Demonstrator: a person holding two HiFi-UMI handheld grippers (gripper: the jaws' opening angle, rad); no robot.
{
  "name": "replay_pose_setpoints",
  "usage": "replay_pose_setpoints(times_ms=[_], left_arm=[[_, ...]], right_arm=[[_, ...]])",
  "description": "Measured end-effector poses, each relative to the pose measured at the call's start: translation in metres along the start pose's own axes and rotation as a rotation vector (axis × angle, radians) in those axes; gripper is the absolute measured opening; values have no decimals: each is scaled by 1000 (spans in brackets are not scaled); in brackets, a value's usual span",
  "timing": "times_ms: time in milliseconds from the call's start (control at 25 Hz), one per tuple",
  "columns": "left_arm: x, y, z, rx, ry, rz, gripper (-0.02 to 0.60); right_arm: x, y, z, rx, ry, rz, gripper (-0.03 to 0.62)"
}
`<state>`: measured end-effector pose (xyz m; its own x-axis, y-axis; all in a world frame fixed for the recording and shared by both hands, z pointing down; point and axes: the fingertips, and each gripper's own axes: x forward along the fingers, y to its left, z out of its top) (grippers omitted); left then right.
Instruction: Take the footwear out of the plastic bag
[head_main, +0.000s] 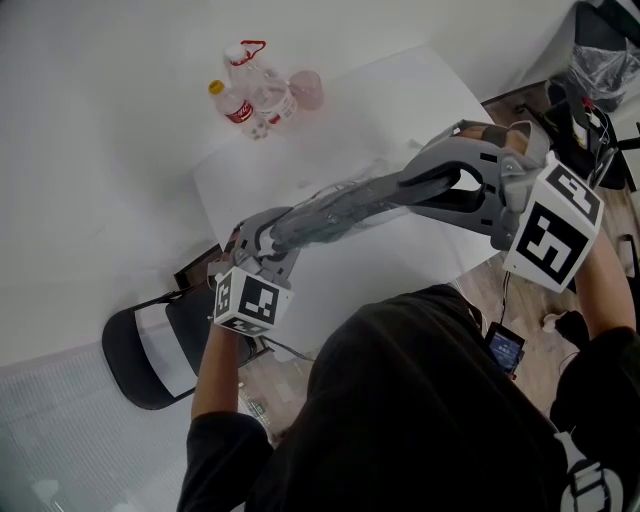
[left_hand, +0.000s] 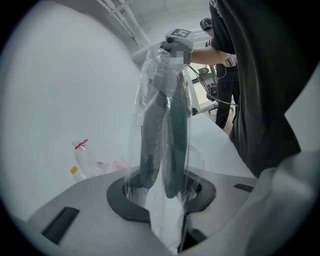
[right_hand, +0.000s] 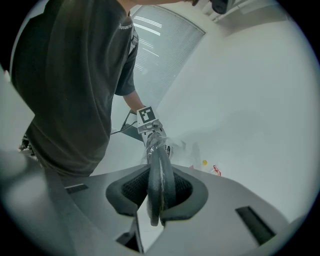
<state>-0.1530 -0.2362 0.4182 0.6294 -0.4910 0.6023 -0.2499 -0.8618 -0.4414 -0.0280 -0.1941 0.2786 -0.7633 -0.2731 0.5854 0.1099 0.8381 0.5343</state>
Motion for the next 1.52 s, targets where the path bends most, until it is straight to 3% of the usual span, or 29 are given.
replay_pose_setpoints(times_ms=[200,720,920,1240,1520], left_arm=[[-2,-5,-7,-7,18,-29,126],[-4,-1,-8,-26,0,-17,124],[-6,-1,-18,12,23,-17,124],[-10,5,-32,-13,18,33,45],[-17,8,-29,-51,34,37,29]], right_arm=[[3,6,0,5,-8,11,81],[-1,1,0,-18,5,1,80],[-4,-2,1,-28,3,-7,80],[-5,-4,-3,-22,14,-31,80],[-21,-11,-4,-21,-4,-32,80]])
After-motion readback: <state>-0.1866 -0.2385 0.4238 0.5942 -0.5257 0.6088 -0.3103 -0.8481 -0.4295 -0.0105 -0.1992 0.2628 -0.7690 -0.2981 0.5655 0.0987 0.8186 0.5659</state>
